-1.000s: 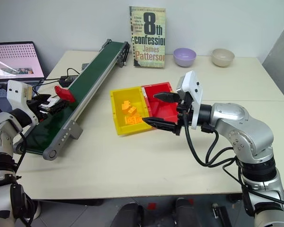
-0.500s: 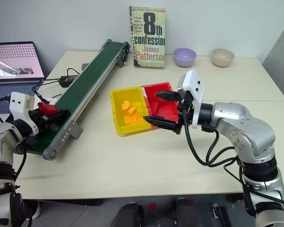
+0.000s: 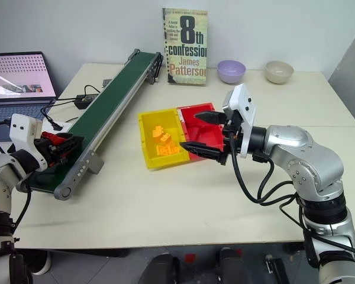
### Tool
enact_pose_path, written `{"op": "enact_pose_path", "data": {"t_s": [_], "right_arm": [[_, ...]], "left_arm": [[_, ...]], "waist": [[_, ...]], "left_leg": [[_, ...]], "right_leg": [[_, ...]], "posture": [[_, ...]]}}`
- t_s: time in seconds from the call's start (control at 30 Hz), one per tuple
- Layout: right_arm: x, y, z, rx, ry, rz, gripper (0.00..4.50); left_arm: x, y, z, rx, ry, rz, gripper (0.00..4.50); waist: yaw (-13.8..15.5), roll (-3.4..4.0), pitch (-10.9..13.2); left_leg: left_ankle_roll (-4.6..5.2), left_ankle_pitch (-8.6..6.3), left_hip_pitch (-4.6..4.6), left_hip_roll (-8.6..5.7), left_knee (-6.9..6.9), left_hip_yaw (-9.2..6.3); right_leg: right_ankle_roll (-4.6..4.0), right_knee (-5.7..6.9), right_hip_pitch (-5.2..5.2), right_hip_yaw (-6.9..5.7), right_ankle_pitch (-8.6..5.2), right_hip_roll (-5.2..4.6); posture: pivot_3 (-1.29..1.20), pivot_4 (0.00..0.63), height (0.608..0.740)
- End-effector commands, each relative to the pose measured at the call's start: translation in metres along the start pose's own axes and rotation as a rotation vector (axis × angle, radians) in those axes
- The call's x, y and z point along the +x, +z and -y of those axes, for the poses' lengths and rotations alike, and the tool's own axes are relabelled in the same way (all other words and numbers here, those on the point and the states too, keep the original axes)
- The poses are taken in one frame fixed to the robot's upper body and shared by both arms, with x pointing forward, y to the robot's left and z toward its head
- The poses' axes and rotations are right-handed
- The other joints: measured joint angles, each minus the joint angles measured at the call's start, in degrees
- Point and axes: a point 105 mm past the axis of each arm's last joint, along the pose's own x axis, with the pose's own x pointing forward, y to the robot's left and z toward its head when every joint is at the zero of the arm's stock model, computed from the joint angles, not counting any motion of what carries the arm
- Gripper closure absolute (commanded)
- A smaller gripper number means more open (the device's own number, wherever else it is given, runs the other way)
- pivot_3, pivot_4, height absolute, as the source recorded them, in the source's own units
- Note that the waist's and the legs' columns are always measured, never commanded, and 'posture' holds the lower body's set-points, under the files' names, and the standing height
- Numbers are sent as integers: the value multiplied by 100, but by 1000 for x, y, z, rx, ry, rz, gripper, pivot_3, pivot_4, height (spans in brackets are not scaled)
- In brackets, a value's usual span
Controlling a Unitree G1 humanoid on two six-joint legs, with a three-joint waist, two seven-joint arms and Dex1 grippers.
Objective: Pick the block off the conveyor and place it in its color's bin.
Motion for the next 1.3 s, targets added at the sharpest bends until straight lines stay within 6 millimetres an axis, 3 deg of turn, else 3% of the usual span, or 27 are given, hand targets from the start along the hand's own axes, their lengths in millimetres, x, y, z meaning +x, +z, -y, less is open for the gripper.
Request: {"op": "enact_pose_path", "data": {"t_s": [0.03,0.2,0.27,0.33,0.47,0.57,0.73,0.97,1.0,1.13,1.3], "right_arm": [[-7,8,4,-70,-44,7,0],[-26,-10,37,-170,-294,-124,0],[-33,-16,42,-168,-351,-152,0],[-45,-26,46,-145,-417,-195,0],[-56,-34,39,-117,-460,-213,0],[-58,-35,26,-86,-458,-194,0],[-54,-33,7,-51,-439,-160,0],[-56,-25,0,-28,-482,-120,0],[-58,-25,1,-28,-491,-123,0],[-60,-25,2,-29,-502,-132,0],[-62,-24,7,-41,-497,-147,0]], "left_arm": [[4,43,16,55,-55,90,2971],[30,71,69,94,-259,159,2971],[39,77,88,110,-325,171,2971],[55,89,119,132,-423,205,2971],[83,104,166,174,-555,249,2971],[106,103,203,219,-651,255,2971],[132,97,236,276,-720,249,2971],[155,85,246,270,-729,226,2971],[156,86,248,262,-739,230,2268],[158,89,252,255,-748,244,1585],[158,93,234,239,-696,261,553]], "waist": [[10,0,0],[81,-3,-2],[68,-3,-2],[51,-3,-2],[80,-4,-1],[58,-3,-2],[-11,-3,-1],[-6,-3,-1],[-5,-3,-1],[11,-3,-1],[8,-3,-1]], "left_leg": [[0,0,0,-1,0,0],[0,0,-2,-9,3,-2],[0,0,-2,-13,4,10],[0,0,-2,-14,3,11],[0,0,-15,-20,6,2],[0,0,-14,-25,6,0],[1,0,-5,-25,4,5],[1,0,-4,-18,5,-1],[1,0,-5,-18,5,0],[1,0,-11,-20,5,-2],[2,0,-13,-21,5,-2]], "right_leg": [[0,1,0,0,0,0],[0,-5,5,-1,0,-1],[1,-9,6,10,0,-3],[1,-9,5,12,0,-2],[1,-7,0,2,0,7],[2,-8,0,4,0,13],[2,-7,0,12,0,30],[2,-8,1,12,-1,48],[2,-9,1,12,-1,47],[2,-14,0,10,-1,45],[2,-15,-2,10,-1,44]], "posture": [[0,150,740],[0,150,740],[0,150,740],[0,150,740],[0,150,740],[0,150,740],[0,150,740],[0,150,740],[0,150,740],[0,150,740],[0,150,740]]}}
